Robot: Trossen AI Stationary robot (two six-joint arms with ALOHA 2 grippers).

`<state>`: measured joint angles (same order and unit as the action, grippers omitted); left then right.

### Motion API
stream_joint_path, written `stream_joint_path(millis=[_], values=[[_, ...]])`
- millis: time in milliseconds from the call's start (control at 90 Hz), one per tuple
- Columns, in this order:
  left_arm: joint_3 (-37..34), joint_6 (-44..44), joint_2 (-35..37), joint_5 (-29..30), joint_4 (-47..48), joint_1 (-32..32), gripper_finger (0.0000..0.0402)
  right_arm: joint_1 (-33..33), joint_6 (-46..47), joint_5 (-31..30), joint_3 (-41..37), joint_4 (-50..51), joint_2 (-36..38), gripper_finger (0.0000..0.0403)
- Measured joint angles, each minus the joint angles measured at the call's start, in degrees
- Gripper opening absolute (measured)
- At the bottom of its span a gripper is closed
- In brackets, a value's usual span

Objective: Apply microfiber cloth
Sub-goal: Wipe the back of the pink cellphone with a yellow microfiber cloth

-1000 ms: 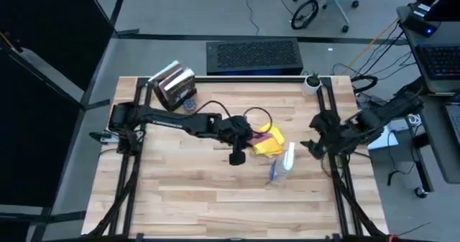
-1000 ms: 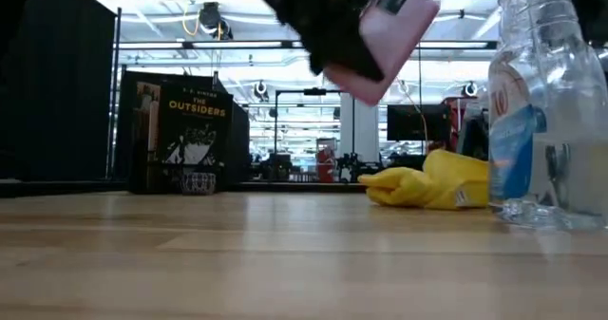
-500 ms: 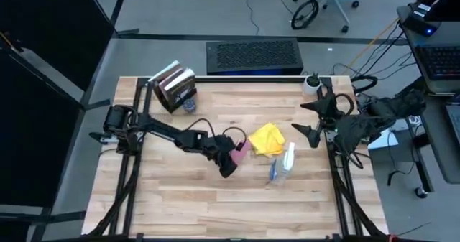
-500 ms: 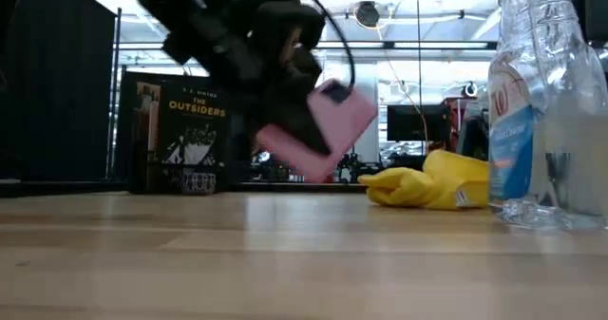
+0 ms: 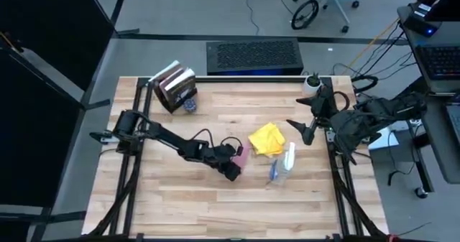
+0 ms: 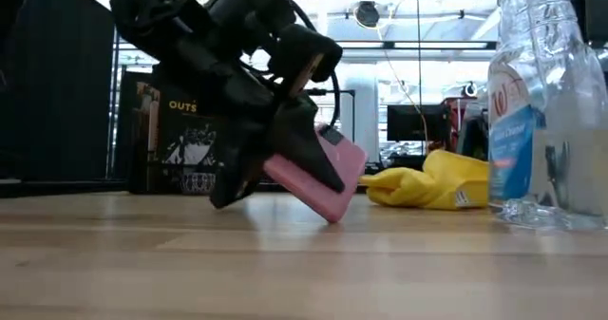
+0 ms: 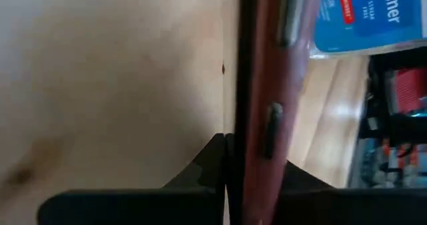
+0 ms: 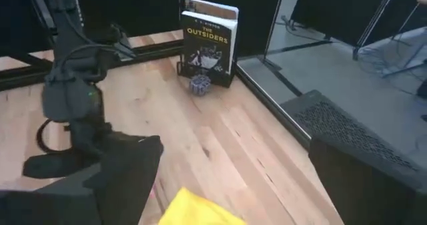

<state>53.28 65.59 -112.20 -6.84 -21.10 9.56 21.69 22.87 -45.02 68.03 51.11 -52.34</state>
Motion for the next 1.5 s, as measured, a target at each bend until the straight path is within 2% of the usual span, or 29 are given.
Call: stream_joint_path(millis=[378, 511, 589, 722, 833, 1156, 1356, 1500], values=[[0.02, 0.92, -0.11, 0.42, 0.37, -0.26, 0.0126, 0.02, 1.66, 0.02, 0.00, 2.47, -1.58, 0.0367], [0.02, -3.54, -0.10, -4.41, 1.05, -0.33, 0.0145, 0.02, 1.45, 0.02, 0.00, 2.87, -2.01, 0.0367], [-0.02, -4.70, 0.41, -6.94, 2.61, -0.39, 0.0147, 0.02, 1.17, 0.02, -0.02, 3.64, -2.13, 0.0367], [-0.19, -8.19, 1.76, -7.39, 7.71, -0.74, 0.0147, 0.02, -0.61, 0.02, -0.02, 4.14, -2.62, 0.0368], [-0.20, -10.61, 2.20, -8.49, 7.60, -1.15, 0.0147, 0.02, -1.57, 0.02, -0.02, 4.11, -3.09, 0.0368], [0.20, -16.92, 2.94, -17.73, 13.53, -3.32, 0.0148, 0.02, -1.13, 0.28, -0.04, 4.09, -3.95, 0.0368], [0.27, -25.61, 5.07, -17.62, 22.09, -3.60, 0.0148, 0.02, -1.27, 0.35, -0.04, 4.09, -3.95, 0.0368], [0.42, -28.56, 5.73, -16.39, 27.05, -3.36, 0.0148, 0.02, -1.26, 0.33, -0.04, 4.05, -3.95, 0.0368]])
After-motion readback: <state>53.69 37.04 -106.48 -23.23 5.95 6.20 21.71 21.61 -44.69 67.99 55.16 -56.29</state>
